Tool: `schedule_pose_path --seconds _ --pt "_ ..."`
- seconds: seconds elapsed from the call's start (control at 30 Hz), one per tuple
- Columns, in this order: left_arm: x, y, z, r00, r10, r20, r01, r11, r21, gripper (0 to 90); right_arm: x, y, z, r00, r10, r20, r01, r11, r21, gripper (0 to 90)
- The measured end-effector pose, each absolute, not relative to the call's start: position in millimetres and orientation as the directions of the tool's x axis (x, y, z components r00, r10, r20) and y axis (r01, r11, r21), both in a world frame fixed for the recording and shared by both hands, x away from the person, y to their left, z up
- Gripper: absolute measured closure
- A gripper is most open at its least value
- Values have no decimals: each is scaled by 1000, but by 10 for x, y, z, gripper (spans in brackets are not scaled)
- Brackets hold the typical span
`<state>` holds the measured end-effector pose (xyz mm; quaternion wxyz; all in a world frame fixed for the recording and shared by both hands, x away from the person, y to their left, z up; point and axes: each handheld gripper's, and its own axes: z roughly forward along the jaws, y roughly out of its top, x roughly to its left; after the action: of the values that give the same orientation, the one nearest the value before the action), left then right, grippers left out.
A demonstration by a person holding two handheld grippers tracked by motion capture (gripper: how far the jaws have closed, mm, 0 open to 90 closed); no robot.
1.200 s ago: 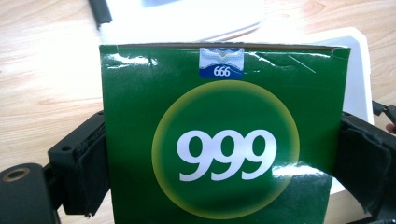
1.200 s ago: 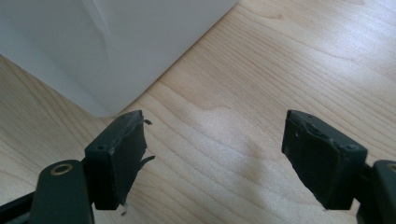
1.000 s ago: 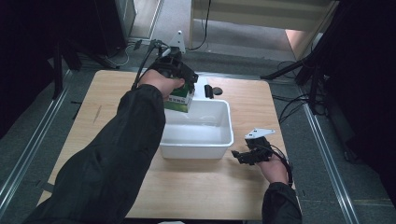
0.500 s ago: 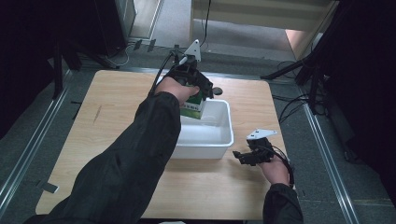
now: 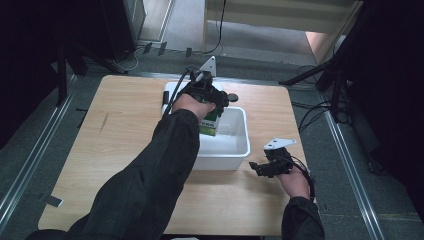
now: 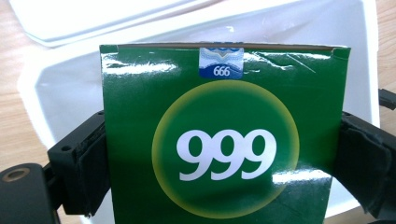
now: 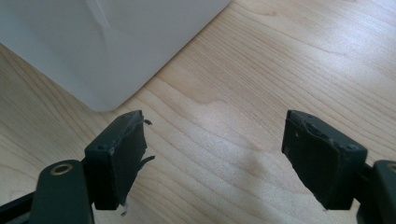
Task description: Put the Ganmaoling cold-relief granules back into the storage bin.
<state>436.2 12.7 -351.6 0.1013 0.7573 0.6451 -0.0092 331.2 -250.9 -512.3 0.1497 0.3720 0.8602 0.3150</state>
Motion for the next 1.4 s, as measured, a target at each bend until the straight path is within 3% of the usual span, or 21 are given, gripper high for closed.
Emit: schedule_pose_path --seconds 0.63,1.4 --pt "4469 86 -3833 104 985 -135 991 -91 102 55 3314 -2494 -5125 -682 731 -19 545 527 652 219" --pt "4523 95 -3963 50 990 -134 994 -36 105 51 3293 -2511 -5115 -685 728 -24 538 527 658 220"
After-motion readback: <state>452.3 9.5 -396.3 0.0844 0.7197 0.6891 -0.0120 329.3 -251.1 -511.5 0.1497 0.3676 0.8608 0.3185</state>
